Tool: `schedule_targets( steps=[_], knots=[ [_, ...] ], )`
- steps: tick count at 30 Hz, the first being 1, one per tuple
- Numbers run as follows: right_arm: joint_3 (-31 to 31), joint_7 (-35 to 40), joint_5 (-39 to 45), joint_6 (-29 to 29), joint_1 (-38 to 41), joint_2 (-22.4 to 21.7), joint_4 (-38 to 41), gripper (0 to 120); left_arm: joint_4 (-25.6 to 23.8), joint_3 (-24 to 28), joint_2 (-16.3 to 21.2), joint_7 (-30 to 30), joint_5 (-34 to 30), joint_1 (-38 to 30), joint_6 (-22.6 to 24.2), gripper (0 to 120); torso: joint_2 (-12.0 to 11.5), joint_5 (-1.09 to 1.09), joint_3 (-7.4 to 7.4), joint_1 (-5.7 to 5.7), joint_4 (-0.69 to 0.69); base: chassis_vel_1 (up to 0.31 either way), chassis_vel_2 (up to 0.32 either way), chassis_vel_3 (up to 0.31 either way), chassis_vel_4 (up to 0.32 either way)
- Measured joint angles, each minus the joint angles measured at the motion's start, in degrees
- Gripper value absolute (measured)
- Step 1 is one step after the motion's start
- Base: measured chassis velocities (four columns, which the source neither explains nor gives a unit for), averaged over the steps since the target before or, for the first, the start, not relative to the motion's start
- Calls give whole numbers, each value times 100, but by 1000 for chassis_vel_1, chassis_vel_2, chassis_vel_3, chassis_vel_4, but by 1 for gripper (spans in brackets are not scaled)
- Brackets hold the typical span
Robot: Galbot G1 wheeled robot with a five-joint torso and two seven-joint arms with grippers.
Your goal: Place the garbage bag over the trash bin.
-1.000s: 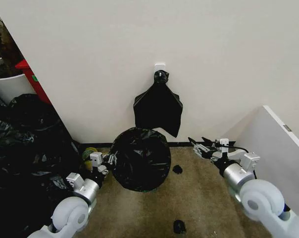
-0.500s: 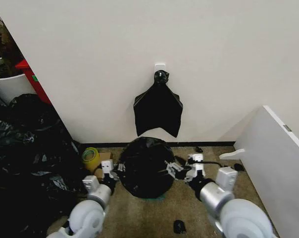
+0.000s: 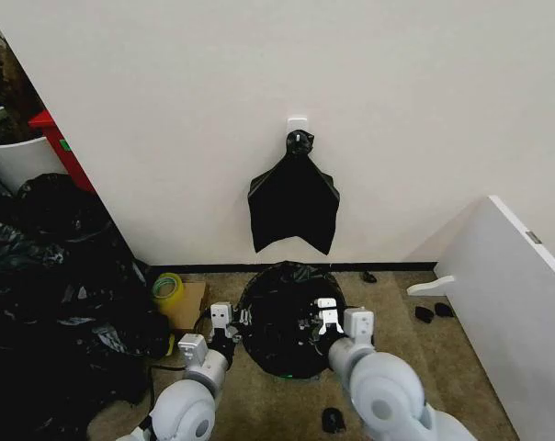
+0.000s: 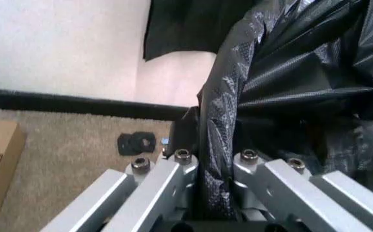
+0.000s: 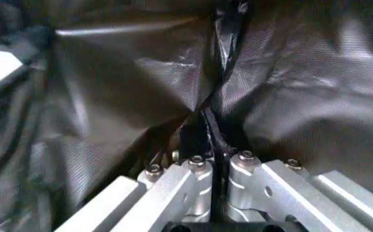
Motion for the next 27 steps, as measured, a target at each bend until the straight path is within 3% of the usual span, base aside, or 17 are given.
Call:
schedule_targets(
  steps=[14,27],
  knots=[
    [-422,453,-399,54,618,728,-1088,0,-96,5,48,161,494,121,-67,2,0,1,0,0,1,0,0,0,0],
    [-360,284,-1003,82,563,597,-1375,0,-164,-26,87,164,542,157,-110,2,0,1,0,0,0,0,0,0,0]
  ],
)
